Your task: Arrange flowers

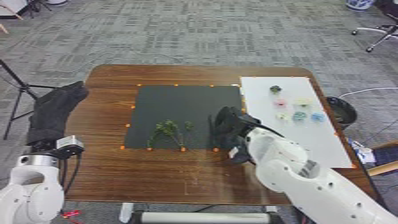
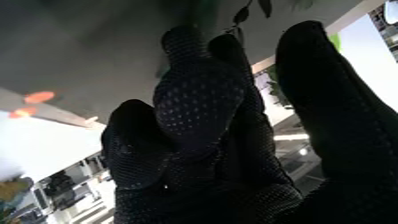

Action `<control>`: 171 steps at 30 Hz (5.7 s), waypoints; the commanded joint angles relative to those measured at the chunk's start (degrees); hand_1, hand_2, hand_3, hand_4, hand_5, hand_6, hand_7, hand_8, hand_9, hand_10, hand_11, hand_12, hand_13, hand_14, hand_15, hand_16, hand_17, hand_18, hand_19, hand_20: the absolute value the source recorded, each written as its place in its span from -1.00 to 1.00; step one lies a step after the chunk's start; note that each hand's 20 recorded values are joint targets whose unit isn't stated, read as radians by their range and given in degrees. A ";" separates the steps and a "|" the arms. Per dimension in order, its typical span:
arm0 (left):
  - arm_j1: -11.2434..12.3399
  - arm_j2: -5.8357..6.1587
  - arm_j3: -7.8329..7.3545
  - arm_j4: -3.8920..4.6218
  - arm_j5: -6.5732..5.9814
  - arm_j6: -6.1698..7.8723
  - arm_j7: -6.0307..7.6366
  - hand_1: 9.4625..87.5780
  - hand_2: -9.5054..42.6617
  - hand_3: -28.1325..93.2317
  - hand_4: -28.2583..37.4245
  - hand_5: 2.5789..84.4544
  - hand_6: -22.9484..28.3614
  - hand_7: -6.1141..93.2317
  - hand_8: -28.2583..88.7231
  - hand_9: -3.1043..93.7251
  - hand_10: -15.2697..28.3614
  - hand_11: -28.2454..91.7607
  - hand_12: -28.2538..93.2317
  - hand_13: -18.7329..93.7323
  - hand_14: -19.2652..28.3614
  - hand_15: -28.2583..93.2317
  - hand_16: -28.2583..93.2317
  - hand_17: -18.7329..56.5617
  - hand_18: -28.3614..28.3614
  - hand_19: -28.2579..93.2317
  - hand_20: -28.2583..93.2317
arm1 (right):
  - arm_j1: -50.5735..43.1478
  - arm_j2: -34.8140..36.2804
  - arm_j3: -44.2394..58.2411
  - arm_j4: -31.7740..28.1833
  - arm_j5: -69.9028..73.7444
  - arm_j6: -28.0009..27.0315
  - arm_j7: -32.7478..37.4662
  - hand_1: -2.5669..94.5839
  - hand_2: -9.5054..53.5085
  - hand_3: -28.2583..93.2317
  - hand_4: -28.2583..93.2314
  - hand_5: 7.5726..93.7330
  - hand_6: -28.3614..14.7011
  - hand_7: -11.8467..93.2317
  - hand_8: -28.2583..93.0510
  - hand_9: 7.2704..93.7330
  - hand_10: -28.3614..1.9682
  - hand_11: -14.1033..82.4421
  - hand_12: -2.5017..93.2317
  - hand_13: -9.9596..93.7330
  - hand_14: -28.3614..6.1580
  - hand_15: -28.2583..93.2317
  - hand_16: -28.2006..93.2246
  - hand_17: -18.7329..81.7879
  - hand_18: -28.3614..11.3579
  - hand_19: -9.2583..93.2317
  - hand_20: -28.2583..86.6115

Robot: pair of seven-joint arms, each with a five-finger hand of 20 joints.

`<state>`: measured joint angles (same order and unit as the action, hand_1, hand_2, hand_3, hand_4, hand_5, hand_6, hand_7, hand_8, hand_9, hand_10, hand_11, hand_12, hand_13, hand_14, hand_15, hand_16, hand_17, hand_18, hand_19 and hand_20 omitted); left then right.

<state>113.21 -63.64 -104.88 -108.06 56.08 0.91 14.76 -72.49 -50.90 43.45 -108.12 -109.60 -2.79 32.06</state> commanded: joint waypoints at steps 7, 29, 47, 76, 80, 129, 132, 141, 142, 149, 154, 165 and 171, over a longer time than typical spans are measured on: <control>-0.15 -0.23 0.08 0.03 0.50 -0.51 -0.10 -0.53 -0.64 0.61 -0.89 0.26 -0.18 -0.54 -0.68 0.06 0.34 -0.20 -0.35 -0.04 0.53 -0.22 -0.50 -0.46 0.49 -0.34 -0.26 | 0.53 1.18 5.00 -3.58 2.39 -2.13 -0.09 -0.09 -1.00 0.46 -0.64 0.24 0.17 -0.31 -0.59 0.49 -0.20 -0.25 -0.43 0.93 0.45 0.30 0.05 0.60 -0.16 0.98 0.27; -0.17 -0.52 0.03 0.04 0.53 -0.80 -0.04 -0.52 -0.64 0.60 -0.88 0.26 -0.17 -0.54 -0.67 0.06 0.34 -0.20 -0.35 -0.04 0.53 -0.22 -0.50 -0.46 0.49 -0.34 -0.26 | -0.66 -0.56 2.38 -0.15 4.37 -4.60 0.95 -0.10 -1.00 0.47 -0.64 0.24 0.14 -0.33 -0.58 0.52 -0.18 -0.26 -0.45 0.93 0.44 0.31 0.04 0.60 -0.16 0.99 0.25; -0.31 -0.32 0.12 0.03 0.66 -1.05 -0.42 -0.52 -0.64 0.60 -0.88 0.27 -0.18 -0.54 -0.68 0.07 0.34 -0.20 -0.35 -0.04 0.53 -0.22 -0.50 -0.46 0.49 -0.34 -0.25 | 0.20 -1.44 8.47 -2.51 16.23 -2.46 2.33 -0.12 -1.00 0.44 -0.64 0.22 0.16 -0.45 -0.58 0.64 -0.17 -0.29 -0.49 0.93 0.40 0.29 0.04 0.59 -0.18 0.99 0.25; -1.07 -0.17 0.58 0.36 0.75 -1.53 -0.76 -0.52 -0.63 0.60 -0.88 0.27 -0.18 -0.54 -0.67 0.07 0.34 -0.20 -0.35 -0.04 0.53 -0.22 -0.50 -0.46 0.48 -0.34 -0.25 | -1.45 -1.61 6.66 -0.03 11.51 -4.17 2.54 -0.14 -1.00 0.45 -0.63 0.22 0.16 -0.47 -0.58 0.67 -0.12 -0.28 -0.49 0.93 0.38 0.29 0.04 0.58 -0.22 1.00 0.25; -0.96 -0.22 0.52 0.31 0.72 -1.44 -0.71 -0.52 -0.63 0.60 -0.87 0.27 -0.18 -0.54 -0.68 0.07 0.34 -0.20 -0.35 -0.04 0.53 -0.22 -0.50 -0.46 0.48 -0.34 -0.25 | -0.61 -1.30 7.80 -0.92 11.76 -2.96 1.83 -0.14 -1.00 0.46 -0.63 0.22 0.16 -0.48 -0.58 0.68 -0.12 -0.28 -0.49 0.93 0.38 0.29 0.04 0.58 -0.22 1.00 0.25; 0.27 -0.70 -0.26 -0.16 1.26 -1.26 -0.76 -0.52 -0.65 0.60 -0.86 0.27 -0.18 -0.54 -0.68 0.07 0.34 -0.20 -0.35 -0.04 0.53 -0.22 -0.50 -0.46 0.48 -0.34 -0.25 | -13.74 6.96 21.80 6.97 -17.90 1.86 -2.47 -0.13 -1.00 0.51 -0.69 0.16 0.14 -0.37 -0.59 0.30 -0.25 -0.32 -0.42 0.72 0.16 0.33 -0.01 0.37 -0.46 0.89 0.31; 0.31 -0.69 -0.26 -0.16 1.36 -1.55 -0.97 -0.52 -0.65 0.60 -0.86 0.27 -0.18 -0.54 -0.67 0.06 0.34 -0.20 -0.35 -0.04 0.53 -0.22 -0.50 -0.46 0.49 -0.34 -0.25 | -14.66 6.96 22.11 6.95 -17.77 1.17 -2.06 -0.09 -1.00 0.51 -0.69 0.16 0.14 -0.37 -0.59 0.30 -0.24 -0.32 -0.43 0.72 0.17 0.34 -0.01 0.37 -0.45 0.90 0.32; -0.04 -0.47 -0.19 -0.03 1.42 -1.56 -0.97 -0.51 -0.65 0.60 -0.86 0.27 -0.18 -0.54 -0.68 0.07 0.34 -0.20 -0.35 -0.04 0.53 -0.22 -0.50 -0.46 0.49 -0.34 -0.25 | -13.83 7.44 18.12 8.73 -20.65 6.59 -2.58 0.17 -1.00 0.47 -0.77 0.21 0.15 -0.33 -0.34 0.36 -0.07 -0.30 -0.33 0.74 0.29 0.39 -0.01 0.41 -0.34 0.90 0.34; -0.11 -0.43 -0.22 -0.04 1.44 -1.46 -0.92 -0.51 -0.65 0.60 -0.86 0.27 -0.18 -0.54 -0.68 0.07 0.34 -0.20 -0.35 -0.04 0.53 -0.22 -0.50 -0.46 0.49 -0.34 -0.25 | -13.42 7.58 17.59 9.04 -20.83 8.05 -2.98 0.24 -1.00 0.41 -0.75 0.24 0.16 -0.34 -0.25 0.44 0.01 -0.39 -0.23 0.76 0.31 0.38 -0.01 0.43 -0.32 0.90 0.33; 1.09 0.20 -2.17 -0.58 1.54 -1.08 -0.72 -0.51 -0.65 0.60 -0.86 0.26 -0.17 -0.55 -0.67 0.06 0.34 -0.20 -0.35 -0.04 0.53 -0.22 -0.50 -0.46 0.49 -0.34 -0.26 | -10.99 9.39 16.77 5.75 -19.48 14.32 -4.20 0.36 -1.00 0.36 -0.71 0.56 0.21 -0.32 -0.19 0.77 0.21 -0.54 -0.12 0.86 0.40 0.34 0.00 0.53 -0.22 0.91 0.32; 2.31 0.40 -4.34 -0.47 0.66 0.90 -0.11 -0.56 -0.60 0.59 -0.91 0.26 -0.15 -0.55 -0.67 0.07 0.35 -0.20 -0.35 -0.03 0.54 -0.22 -0.51 -0.44 0.47 -0.36 -0.27 | -6.45 11.26 15.36 0.39 -16.81 13.44 -5.39 0.35 -1.00 0.38 -0.71 0.58 0.21 -0.32 -0.19 0.79 0.20 -0.54 -0.12 0.87 0.41 0.34 0.01 0.54 -0.23 0.93 0.32; 4.92 0.06 -7.83 1.15 -0.42 5.64 -1.00 -0.81 0.34 0.51 -1.00 0.33 -0.16 -0.56 -0.67 0.12 0.39 -0.20 -0.36 -0.01 0.54 -0.22 -0.52 -0.40 0.41 -0.37 -0.28 | 19.13 8.52 0.67 -3.77 5.79 -4.54 -8.47 0.34 -1.00 0.38 -0.70 0.58 0.19 -0.32 -0.19 0.79 0.12 -0.55 -0.11 0.86 0.42 0.34 0.03 0.53 -0.22 0.94 0.31; 5.39 0.13 -8.08 1.93 -0.93 7.48 -2.04 -0.81 0.57 0.55 -1.00 0.39 -0.18 -0.56 -0.68 0.15 0.39 -0.20 -0.37 0.01 0.53 -0.21 -0.52 -0.39 0.41 -0.37 -0.27 | 25.15 0.78 -6.17 -1.79 11.39 -10.06 -8.53 0.35 -1.00 0.38 -0.70 0.59 0.19 -0.32 -0.19 0.79 0.10 -0.55 -0.10 0.86 0.43 0.34 0.03 0.53 -0.21 0.94 0.31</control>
<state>117.37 -63.41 -112.15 -107.13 55.96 6.40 14.07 -56.51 -40.38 41.21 -110.71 -101.78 -8.83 24.74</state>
